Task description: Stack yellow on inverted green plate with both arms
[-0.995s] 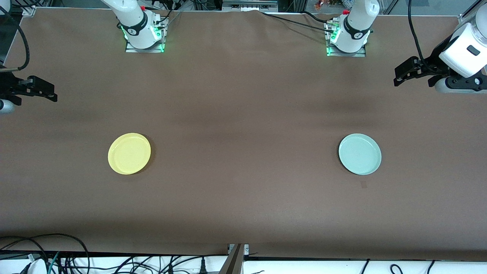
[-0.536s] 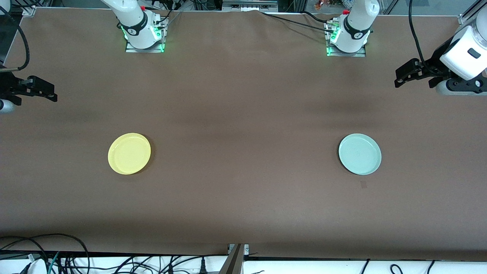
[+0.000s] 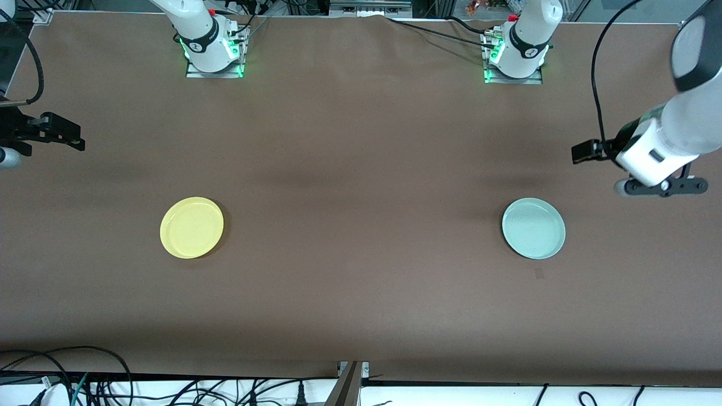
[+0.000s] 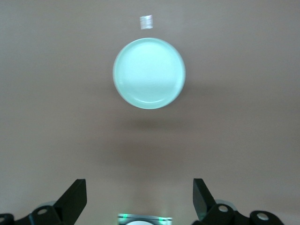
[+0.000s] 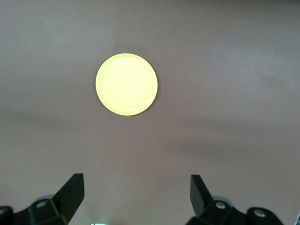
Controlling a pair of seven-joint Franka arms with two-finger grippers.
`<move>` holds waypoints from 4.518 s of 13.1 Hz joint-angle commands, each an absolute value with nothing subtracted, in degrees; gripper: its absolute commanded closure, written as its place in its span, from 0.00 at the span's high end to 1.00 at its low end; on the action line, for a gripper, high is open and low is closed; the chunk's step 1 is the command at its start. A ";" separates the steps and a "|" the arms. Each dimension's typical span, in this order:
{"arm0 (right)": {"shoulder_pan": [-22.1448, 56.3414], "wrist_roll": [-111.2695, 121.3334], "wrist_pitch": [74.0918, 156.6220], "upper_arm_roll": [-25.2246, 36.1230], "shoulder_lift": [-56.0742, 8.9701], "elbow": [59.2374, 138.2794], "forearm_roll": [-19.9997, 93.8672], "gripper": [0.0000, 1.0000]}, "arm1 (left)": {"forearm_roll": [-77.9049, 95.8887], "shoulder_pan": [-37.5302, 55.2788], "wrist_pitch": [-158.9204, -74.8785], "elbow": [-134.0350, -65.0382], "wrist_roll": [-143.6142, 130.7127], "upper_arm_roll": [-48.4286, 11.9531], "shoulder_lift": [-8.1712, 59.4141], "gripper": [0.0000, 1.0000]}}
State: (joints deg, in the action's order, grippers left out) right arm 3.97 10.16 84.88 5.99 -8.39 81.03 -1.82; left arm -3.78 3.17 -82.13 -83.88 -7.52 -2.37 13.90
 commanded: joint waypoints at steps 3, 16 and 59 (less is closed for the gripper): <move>3.69 9.84 84.20 5.89 -8.35 80.42 -1.58 1.00 | -8.79 -0.85 -83.39 -81.03 -1.62 -2.20 24.07 1.00; 3.52 9.67 84.11 5.89 -10.81 81.04 -1.49 1.00 | -6.06 -9.84 -142.11 -122.96 5.89 -2.81 24.17 1.00; -3.87 10.63 118.98 5.89 -31.46 99.74 4.83 1.00 | -22.20 14.72 -99.62 -86.60 -13.83 -7.38 28.20 0.00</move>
